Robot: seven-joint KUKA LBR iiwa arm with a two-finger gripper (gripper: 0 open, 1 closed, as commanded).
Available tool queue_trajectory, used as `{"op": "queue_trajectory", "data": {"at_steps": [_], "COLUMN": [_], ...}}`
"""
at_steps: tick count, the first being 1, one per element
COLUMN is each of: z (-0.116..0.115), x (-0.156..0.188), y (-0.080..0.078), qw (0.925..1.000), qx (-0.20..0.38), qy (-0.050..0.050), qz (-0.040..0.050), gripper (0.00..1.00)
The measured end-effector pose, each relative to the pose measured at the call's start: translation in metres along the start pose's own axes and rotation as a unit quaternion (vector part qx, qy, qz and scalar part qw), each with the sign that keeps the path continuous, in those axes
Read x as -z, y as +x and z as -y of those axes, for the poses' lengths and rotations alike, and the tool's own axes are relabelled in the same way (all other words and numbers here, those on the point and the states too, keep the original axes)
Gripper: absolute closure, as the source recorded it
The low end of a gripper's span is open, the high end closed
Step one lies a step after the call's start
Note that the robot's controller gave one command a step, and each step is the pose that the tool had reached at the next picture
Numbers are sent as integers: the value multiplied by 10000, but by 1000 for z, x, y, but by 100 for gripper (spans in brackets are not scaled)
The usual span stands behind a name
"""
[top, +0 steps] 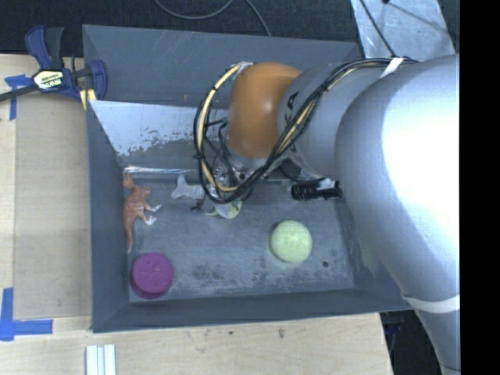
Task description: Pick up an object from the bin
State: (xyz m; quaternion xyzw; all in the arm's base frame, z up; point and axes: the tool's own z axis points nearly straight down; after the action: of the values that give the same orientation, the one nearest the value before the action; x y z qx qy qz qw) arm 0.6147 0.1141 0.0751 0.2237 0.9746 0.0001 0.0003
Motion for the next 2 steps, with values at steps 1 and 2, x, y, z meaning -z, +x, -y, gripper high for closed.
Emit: {"op": "queue_trajectory", "data": {"at_steps": [1,2], "z": [0,0], "x": [8,15], "y": [0,-1], "qw": [10000,10000], "qx": [0,0], "qy": [-7,-11], "qz": [12,16], "gripper": [100,100]}}
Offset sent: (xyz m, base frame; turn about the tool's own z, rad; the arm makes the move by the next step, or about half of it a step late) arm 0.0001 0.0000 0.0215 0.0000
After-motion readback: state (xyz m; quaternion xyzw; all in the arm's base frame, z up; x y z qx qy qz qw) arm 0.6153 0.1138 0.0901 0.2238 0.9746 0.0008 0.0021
